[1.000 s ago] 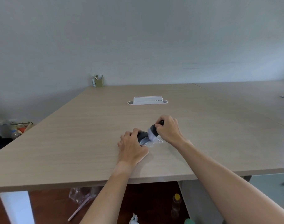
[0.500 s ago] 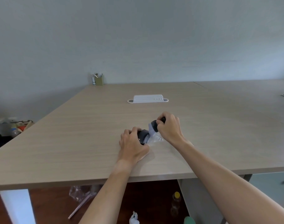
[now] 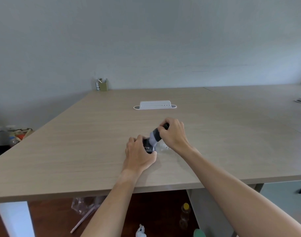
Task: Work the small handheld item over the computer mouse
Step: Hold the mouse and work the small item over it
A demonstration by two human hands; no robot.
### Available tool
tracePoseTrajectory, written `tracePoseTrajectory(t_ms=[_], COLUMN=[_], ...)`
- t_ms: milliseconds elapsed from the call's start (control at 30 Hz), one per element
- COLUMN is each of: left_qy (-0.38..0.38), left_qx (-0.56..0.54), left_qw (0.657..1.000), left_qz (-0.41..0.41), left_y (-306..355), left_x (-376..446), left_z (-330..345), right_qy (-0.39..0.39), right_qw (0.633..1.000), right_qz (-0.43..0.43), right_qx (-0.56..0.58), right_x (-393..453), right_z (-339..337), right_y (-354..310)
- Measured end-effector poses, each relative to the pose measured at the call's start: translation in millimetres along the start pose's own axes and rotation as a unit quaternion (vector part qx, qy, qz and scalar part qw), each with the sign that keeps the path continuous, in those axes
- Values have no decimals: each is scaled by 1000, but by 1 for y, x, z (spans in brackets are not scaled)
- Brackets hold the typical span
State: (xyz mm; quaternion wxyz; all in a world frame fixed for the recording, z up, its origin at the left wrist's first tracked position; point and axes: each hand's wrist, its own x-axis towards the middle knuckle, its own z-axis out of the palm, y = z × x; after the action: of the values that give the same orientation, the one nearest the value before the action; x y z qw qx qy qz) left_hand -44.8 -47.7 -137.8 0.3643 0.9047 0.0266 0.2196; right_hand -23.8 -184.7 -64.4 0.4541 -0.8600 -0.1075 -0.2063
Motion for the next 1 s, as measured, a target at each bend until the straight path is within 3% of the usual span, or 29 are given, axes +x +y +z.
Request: tracePoseTrajectory(t_ms=[100, 167, 300, 400, 600, 767, 833, 1000], left_qy=[-18, -18, -5, 7, 13, 23, 24, 16], left_qx=[25, 11, -25, -25, -35, -42, -32, -11], left_qw=[1000, 1000, 1000, 1000, 999, 998, 999, 999], left_qz=[4, 6, 3, 13, 22, 35, 35, 40], left_y=[-2, -3, -4, -2, 6, 7, 7, 3], left_x=[3, 3, 1, 1, -2, -3, -2, 1], left_z=[2, 2, 2, -1, -9, -10, -10, -5], right_qy=[-88, -106, -5, 31, -99, 21, 36, -91], right_qw=[995, 994, 999, 998, 994, 999, 999, 996], right_qz=[-20, -23, 16, 46, 19, 27, 29, -7], right_qx=[28, 7, -41, 7, 42, -10, 2, 1], right_x=[-8, -9, -3, -4, -18, -7, -4, -12], right_z=[0, 0, -7, -10, 0, 2, 0, -2], right_y=[-8, -4, 7, 3, -6, -2, -7, -13])
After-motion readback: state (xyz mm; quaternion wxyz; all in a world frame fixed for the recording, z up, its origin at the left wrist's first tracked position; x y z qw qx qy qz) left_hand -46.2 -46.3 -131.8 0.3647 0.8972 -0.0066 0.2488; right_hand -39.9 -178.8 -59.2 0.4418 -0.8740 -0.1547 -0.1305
